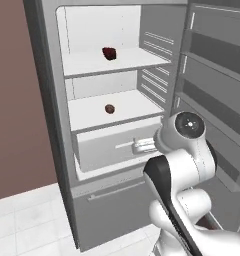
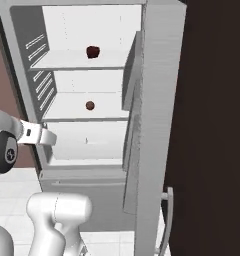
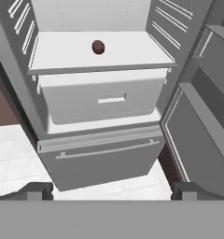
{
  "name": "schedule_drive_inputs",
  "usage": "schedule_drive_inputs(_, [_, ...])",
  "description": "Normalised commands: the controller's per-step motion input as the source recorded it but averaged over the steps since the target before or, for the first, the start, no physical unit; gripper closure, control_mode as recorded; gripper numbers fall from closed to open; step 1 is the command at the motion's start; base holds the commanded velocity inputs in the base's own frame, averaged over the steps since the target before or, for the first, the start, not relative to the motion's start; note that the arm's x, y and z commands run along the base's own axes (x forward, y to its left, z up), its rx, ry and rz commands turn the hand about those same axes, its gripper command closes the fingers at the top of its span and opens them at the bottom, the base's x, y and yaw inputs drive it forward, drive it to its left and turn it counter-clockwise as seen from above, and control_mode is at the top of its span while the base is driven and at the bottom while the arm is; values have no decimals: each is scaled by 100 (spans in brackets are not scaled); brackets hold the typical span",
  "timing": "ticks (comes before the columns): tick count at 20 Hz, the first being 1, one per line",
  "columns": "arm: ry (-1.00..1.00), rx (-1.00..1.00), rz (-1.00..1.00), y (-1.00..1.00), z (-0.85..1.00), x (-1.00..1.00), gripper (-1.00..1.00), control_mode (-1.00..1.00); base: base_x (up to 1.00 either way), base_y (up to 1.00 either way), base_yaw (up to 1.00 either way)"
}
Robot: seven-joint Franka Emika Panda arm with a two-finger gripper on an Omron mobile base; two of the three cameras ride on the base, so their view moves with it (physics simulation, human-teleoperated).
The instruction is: Pick the egg and butter from the fridge and place them by the bowl for mixing.
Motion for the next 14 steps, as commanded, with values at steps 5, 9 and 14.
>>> schedule_drive_inputs(5, [0, 0, 0, 0, 0, 0, -100, 100, 100, 0, 0])
schedule_drive_inputs(9, [0, 0, 0, 0, 0, 0, -100, 100, 100, 0, 0])
schedule_drive_inputs(14, [0, 0, 0, 0, 0, 0, -100, 100, 62, -7, 9])
